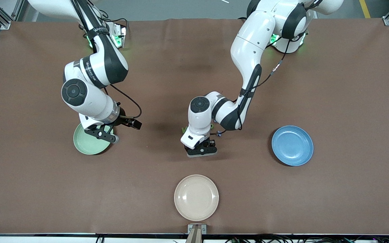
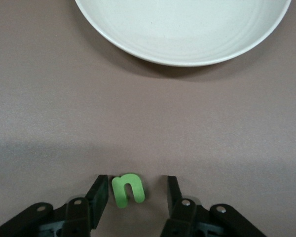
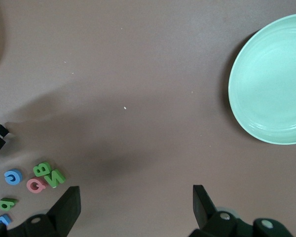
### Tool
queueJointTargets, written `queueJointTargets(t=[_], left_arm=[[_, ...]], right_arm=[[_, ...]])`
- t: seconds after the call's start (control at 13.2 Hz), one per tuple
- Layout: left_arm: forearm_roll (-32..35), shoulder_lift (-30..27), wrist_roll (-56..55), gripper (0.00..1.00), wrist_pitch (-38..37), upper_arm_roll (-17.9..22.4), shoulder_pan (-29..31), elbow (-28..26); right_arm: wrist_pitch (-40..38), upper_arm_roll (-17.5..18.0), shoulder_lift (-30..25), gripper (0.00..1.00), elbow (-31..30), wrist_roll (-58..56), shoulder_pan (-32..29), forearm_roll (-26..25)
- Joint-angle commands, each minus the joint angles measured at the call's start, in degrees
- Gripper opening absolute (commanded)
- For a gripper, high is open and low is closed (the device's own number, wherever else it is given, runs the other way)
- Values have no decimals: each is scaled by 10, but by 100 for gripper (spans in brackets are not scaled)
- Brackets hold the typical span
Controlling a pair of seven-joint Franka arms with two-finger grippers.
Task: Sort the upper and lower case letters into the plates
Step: 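Lift the green n with the left gripper while the right gripper reaches the letters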
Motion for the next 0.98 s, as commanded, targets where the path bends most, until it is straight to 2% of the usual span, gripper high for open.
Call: queueJointTargets(t=[0.0,0.23,0.53,0.91], left_arm=[[8,3,-20,50,-1,8,-11,-3],[9,2,-20,43,-31,8,-14,-4],[8,1,-20,41,-32,8,-10,-4],[6,-2,-21,34,-56,9,-6,-4]], right_arm=[[5,-4,-2,100,-4,2,4,9],[6,-4,4,100,-4,0,5,10],[19,-4,12,100,-5,0,16,10],[90,-4,29,99,-36,15,43,13]])
